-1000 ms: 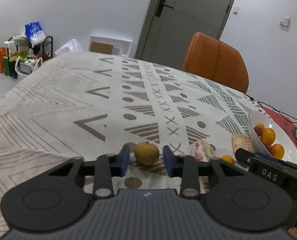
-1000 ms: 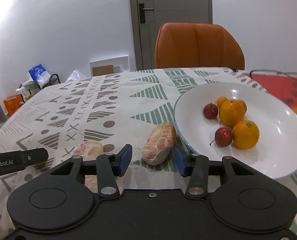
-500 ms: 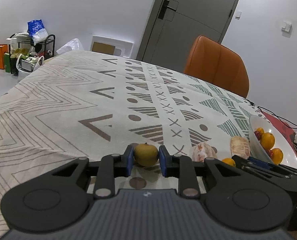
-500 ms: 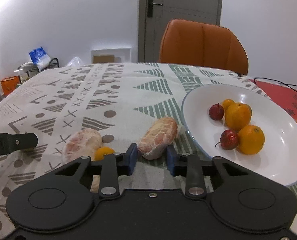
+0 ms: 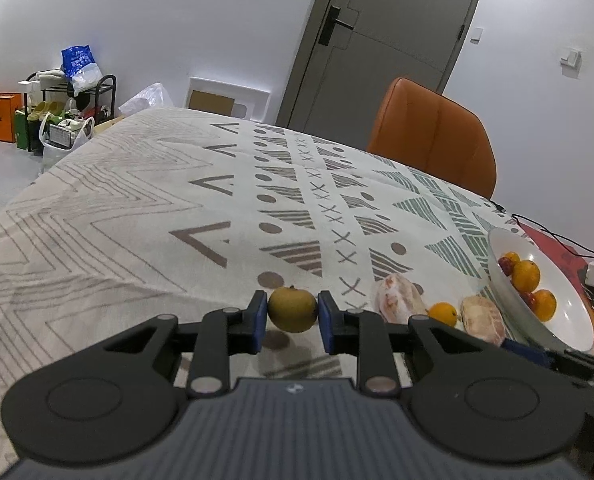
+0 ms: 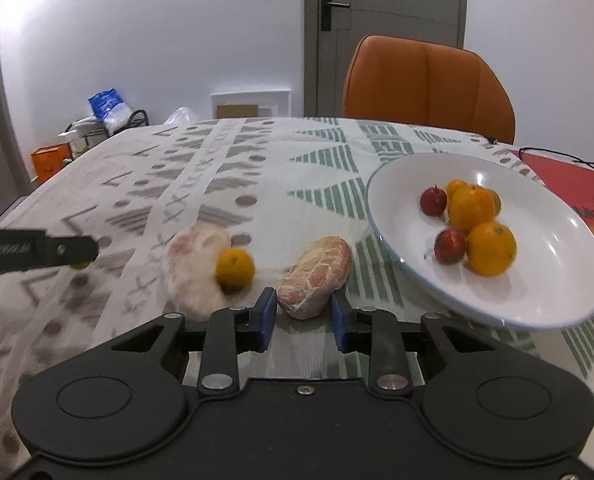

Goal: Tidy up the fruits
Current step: 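Carry the pomelo piece into the plate and open the right tool while the left tool releases the pear there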

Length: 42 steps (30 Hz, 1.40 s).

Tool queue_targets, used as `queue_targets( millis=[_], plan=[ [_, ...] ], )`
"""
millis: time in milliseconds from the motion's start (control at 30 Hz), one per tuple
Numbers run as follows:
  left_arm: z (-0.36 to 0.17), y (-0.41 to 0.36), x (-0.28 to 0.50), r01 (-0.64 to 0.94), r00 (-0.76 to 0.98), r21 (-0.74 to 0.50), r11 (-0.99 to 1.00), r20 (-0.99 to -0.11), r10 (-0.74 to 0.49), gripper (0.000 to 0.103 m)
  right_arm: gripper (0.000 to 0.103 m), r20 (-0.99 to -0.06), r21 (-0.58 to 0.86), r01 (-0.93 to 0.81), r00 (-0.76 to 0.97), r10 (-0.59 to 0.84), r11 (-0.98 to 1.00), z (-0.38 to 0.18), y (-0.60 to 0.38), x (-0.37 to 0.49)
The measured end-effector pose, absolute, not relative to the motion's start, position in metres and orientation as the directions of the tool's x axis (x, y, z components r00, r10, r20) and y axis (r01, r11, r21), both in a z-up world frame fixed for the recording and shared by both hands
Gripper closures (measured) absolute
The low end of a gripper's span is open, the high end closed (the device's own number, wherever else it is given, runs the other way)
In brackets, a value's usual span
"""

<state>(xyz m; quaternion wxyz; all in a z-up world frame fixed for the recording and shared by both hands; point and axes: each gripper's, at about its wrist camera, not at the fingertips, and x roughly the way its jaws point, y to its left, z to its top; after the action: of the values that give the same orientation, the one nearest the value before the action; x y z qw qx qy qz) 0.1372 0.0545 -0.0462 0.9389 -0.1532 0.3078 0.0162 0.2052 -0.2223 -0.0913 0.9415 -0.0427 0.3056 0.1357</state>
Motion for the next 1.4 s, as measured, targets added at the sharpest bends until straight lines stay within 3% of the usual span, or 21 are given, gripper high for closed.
queue_targets(
  millis=[100,267,567,667,1300,1333,1400],
  plan=[
    [-0.051,0.052,0.136,-0.124,0.803,-0.281,0.952,-0.592,-0.070,0.077,0.075,-0.594,-0.004,-0.281,0.773,0.224,0.960,-0.092,-0.227,0.197],
    [-0.051,0.050,0.138,-0.121,0.800,-0.277,0.953,-0.595,-0.072,0.077,0.061,-0.581,-0.008,-0.280,0.782,0.223,0.960,-0.091,-0.229,0.200],
    [-0.049,0.050,0.137,-0.123,0.797,-0.263,0.957,-0.600,-0.063,0.077,0.059,-0.583,-0.004,-0.288,0.779,0.232,0.958,-0.096,-0.223,0.213],
    [-0.047,0.048,0.136,-0.121,0.800,-0.261,0.958,-0.597,-0.061,0.077,0.069,-0.578,-0.013,-0.299,0.781,0.237,0.954,-0.096,-0.223,0.215],
    [-0.023,0.010,0.131,-0.061,0.825,-0.217,0.974,-0.560,-0.073,0.077,0.079,-0.460,0.093,-0.416,0.788,0.410,0.904,-0.070,-0.252,0.193],
    [-0.022,0.008,0.132,-0.058,0.827,-0.214,0.975,-0.558,-0.073,0.077,0.091,-0.452,0.095,-0.418,0.791,0.413,0.904,-0.069,-0.254,0.192],
    [-0.019,0.003,0.132,-0.050,0.829,-0.210,0.976,-0.553,-0.077,0.077,0.095,-0.445,0.106,-0.422,0.790,0.422,0.900,-0.065,-0.258,0.192]
  ],
)
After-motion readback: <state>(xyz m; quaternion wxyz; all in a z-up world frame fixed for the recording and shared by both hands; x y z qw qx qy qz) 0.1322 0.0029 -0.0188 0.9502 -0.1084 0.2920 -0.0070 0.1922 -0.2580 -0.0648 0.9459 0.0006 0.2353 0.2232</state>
